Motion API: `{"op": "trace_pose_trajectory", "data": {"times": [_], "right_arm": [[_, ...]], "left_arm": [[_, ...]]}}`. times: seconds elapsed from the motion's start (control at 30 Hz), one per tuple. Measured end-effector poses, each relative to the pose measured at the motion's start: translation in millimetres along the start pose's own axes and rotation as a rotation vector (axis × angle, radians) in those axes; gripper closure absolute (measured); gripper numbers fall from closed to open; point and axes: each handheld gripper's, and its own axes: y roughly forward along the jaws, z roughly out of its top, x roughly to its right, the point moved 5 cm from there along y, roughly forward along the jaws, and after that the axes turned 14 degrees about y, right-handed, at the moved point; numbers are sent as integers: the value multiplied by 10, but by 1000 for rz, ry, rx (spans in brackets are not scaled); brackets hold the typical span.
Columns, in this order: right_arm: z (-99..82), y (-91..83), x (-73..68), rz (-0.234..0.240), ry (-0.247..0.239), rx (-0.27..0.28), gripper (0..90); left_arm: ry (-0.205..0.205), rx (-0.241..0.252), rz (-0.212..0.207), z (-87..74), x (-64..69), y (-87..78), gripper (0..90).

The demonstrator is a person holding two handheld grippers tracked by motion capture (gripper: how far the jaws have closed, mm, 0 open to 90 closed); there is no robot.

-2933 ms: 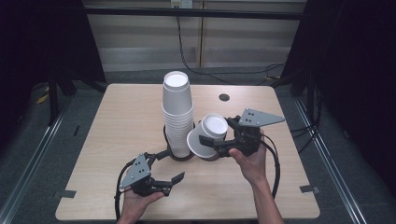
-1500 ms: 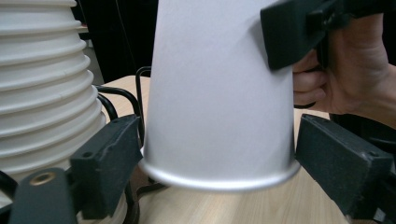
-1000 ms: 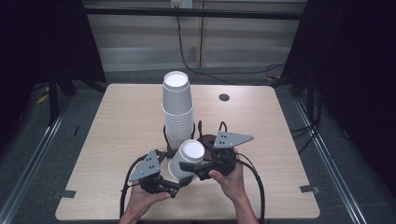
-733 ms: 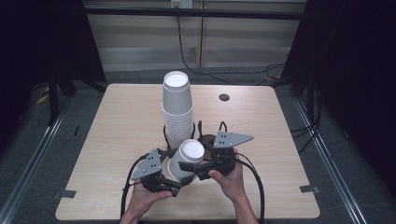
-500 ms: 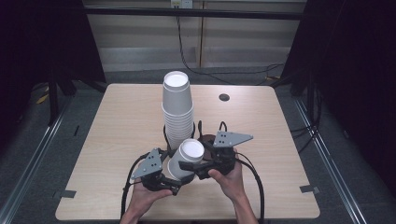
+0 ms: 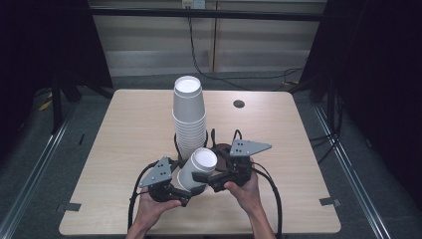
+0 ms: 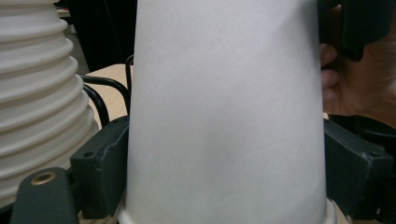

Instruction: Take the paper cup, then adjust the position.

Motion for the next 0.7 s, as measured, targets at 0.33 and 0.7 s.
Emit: {"op": "trace_pose_trajectory", "data": {"times": [0.33,0.7], "right_arm": [[-29,-190,51,-30,5,-13,127],[-193,-245,121,-83,-12,-154,128]], "left_arm": [[12,-78,-3,-51,-62,-28,146],[63,-201,-35,-90,-100,-59,146]]}}
